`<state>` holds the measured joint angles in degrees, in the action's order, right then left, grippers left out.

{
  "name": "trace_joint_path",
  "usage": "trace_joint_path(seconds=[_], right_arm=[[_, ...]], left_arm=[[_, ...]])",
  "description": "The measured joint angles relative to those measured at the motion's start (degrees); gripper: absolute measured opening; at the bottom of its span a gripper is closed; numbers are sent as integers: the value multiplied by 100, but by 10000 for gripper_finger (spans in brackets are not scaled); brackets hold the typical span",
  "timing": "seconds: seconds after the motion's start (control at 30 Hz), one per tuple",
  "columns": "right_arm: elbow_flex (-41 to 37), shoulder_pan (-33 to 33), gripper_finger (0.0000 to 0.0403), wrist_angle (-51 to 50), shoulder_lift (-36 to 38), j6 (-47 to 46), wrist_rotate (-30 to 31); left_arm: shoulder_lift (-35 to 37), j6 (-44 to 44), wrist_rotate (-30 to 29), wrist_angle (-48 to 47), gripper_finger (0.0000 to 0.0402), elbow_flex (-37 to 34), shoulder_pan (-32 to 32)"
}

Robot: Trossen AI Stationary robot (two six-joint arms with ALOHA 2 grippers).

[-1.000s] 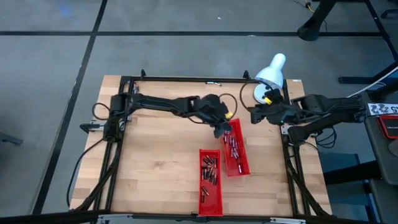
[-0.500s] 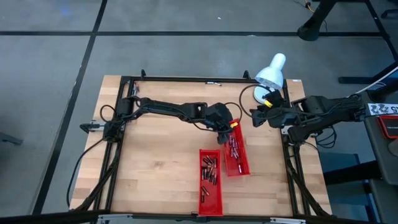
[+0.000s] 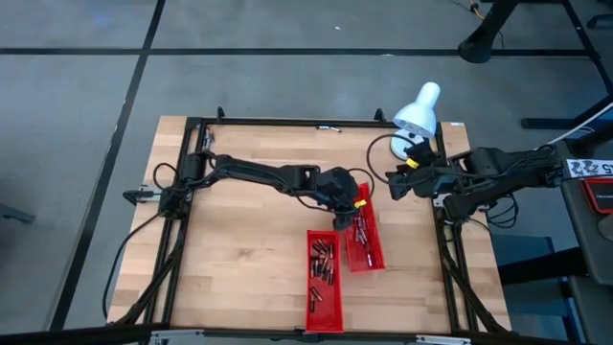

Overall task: Sort batteries
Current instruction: Adjust the red bins

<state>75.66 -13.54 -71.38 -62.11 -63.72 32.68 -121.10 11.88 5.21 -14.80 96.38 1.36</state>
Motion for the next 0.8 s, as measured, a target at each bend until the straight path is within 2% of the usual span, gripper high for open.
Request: trace_joint_path(seconds=[0.2,0.27,0.37,0.47,0.6,0.8], right_arm=[[0,0,209,-116,0,134,-21],[-41,0,209,-96,2,213,-19],[-135,0,209,-105,-1,268,-23],[-231,0,209,-97,0,285,-79],[-275,0,209,-66,-2,544,-102],[-275,0,209,26,0,1039,-87]], left_arm=[[466,580,44,-84,190,-4,16],[744,768,-138,-233,193,11,18],[1137,1269,-536,-1006,191,15,-36],[1472,2155,-758,-2112,184,7,-191],[1596,4006,-723,-3409,177,5,-647],[1547,6053,-851,-3995,169,4,-1426]])
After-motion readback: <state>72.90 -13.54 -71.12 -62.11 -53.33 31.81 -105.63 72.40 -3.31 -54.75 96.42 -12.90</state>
